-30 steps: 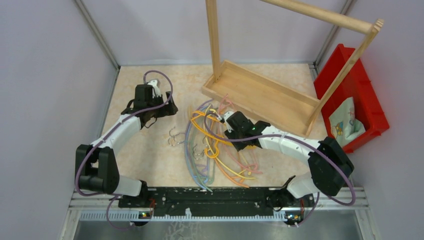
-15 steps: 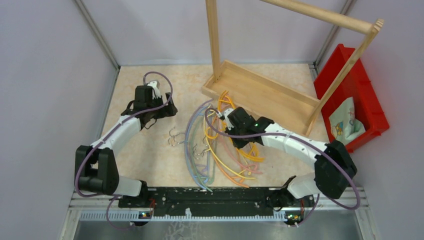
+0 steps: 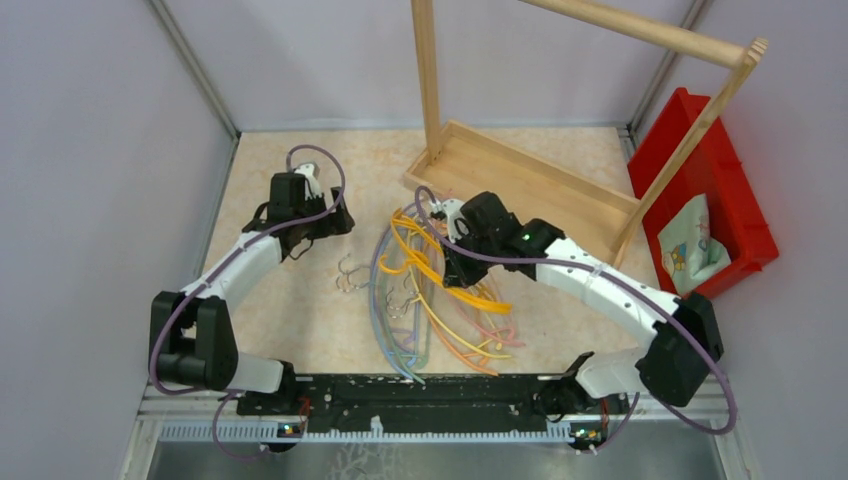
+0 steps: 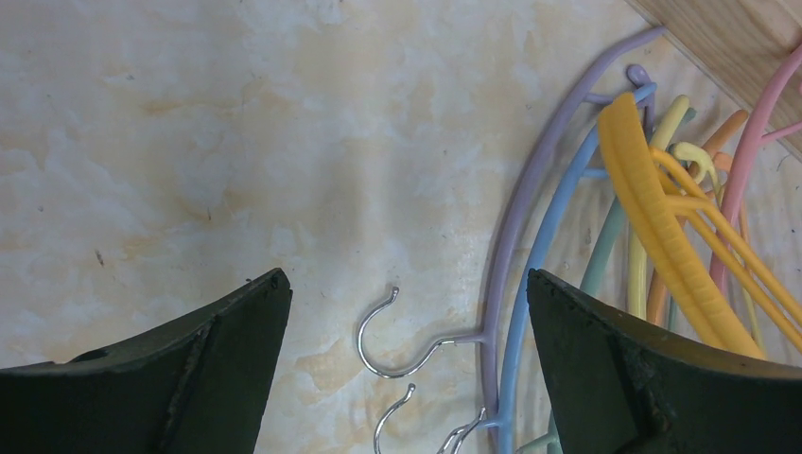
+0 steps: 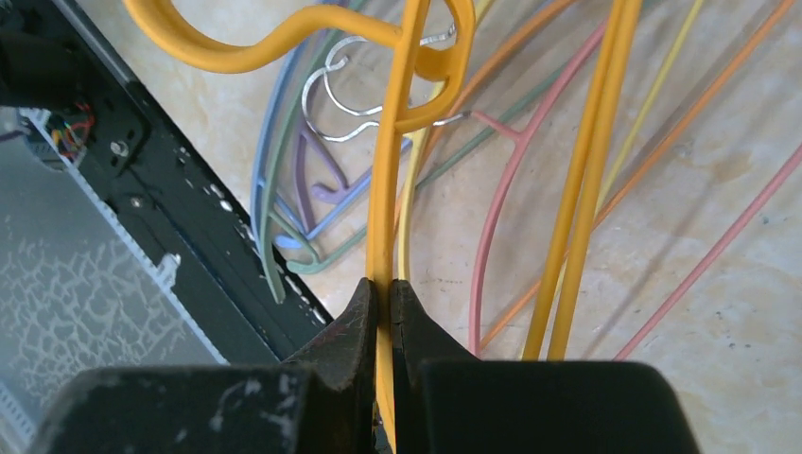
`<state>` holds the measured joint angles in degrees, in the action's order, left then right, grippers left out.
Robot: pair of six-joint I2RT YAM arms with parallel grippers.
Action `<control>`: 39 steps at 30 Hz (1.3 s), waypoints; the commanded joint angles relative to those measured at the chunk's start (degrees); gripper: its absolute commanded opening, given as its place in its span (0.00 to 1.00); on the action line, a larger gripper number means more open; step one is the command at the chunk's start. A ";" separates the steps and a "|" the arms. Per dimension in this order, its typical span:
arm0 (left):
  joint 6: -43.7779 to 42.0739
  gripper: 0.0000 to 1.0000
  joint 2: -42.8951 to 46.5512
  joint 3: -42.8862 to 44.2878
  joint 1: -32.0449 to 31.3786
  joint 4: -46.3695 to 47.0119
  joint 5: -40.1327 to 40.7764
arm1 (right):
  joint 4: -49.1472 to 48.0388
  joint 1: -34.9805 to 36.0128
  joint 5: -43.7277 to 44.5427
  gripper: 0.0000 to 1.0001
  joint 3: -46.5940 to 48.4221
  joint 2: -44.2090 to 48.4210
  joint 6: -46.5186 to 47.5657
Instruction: Organize the hangers
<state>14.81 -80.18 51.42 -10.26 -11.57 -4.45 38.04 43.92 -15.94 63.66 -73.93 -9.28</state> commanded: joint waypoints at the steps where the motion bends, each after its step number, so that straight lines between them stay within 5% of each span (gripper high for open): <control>1: 0.31 1.00 1.84 -0.91 0.00 0.41 0.10 | -2.41 -0.84 -3.07 0.01 -3.19 -3.94 -0.68; 12: 0.16 1.00 3.11 -1.92 0.00 -0.20 0.56 | -7.50 -2.35 3.09 0.05 -6.18 -11.36 -1.07; 16: 0.02 1.00 2.97 -2.10 -0.02 -0.31 0.67 | -9.59 -2.35 0.39 0.32 -6.33 -11.36 -0.68; 20: -0.05 1.00 2.62 -2.20 -0.02 -0.05 0.80 | -10.27 -2.35 2.11 0.47 -5.50 -12.40 -0.97; 36: -0.16 1.00 1.72 -2.27 -0.02 0.05 1.16 | -12.34 -2.26 2.01 0.43 -3.05 -18.91 -0.49; 39: -0.17 1.00 1.70 -2.29 -0.02 0.06 1.11 | -12.12 -2.27 1.52 0.34 -2.71 -19.22 -0.33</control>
<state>14.79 -78.46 49.63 -10.26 -11.77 -3.86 28.32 41.82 -13.63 58.30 -92.53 -10.09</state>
